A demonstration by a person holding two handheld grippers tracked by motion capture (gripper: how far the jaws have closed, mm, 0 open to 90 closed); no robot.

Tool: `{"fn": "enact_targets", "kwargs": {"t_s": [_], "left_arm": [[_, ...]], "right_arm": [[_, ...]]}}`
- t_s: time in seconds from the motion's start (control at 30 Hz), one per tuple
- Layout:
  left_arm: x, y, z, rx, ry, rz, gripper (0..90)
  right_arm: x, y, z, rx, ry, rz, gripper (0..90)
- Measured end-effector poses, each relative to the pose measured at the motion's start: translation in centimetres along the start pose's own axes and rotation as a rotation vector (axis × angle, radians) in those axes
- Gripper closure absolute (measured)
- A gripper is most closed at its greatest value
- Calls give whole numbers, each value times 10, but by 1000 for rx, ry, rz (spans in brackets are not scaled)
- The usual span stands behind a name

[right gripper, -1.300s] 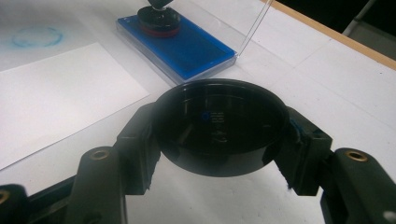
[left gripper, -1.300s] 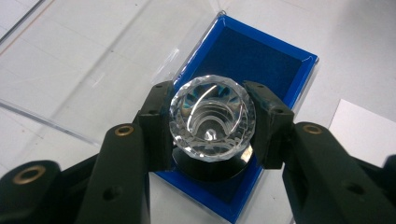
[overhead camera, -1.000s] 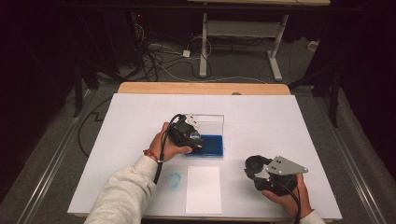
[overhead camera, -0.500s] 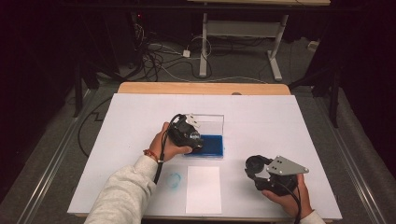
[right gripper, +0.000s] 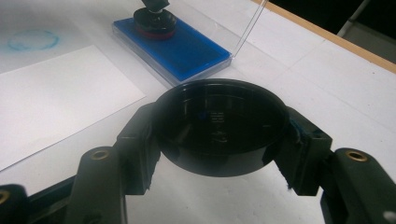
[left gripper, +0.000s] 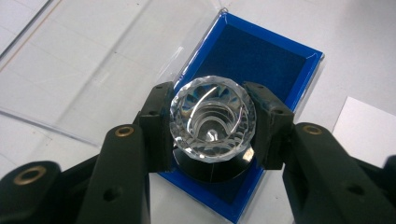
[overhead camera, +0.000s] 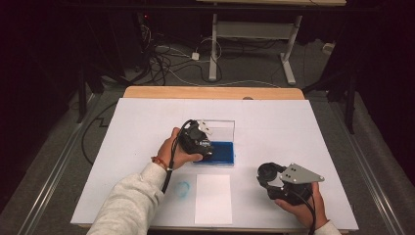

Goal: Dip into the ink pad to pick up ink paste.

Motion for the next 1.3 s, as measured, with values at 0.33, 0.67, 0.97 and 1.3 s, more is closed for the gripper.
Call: {"fn": "enact_targets", "kwargs": {"t_s": [0.33,0.67,0.97,1.3], "left_arm": [[-14,-3,16,32,-7,26,547],[-32,-3,23,36,-54,22,547],[-43,-5,29,49,-73,27,547],[-48,-9,42,80,-72,23,547]], "right_arm": [[-2,-1,1,0,-6,-2,386],[-2,-2,1,2,-7,-3,386],[-1,-2,0,3,-4,-3,386],[-1,-2,0,0,-4,-3,386]]}}
Point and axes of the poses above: each handheld gripper's, and its own axes: x roughly forward along the jaws, z roughly out of its top, y roughly to its left, the point moved 10 cm from there along x, roughly forward along the jaws, and after that the axes turned 8 degrees about -z, right-handed, at the moved point
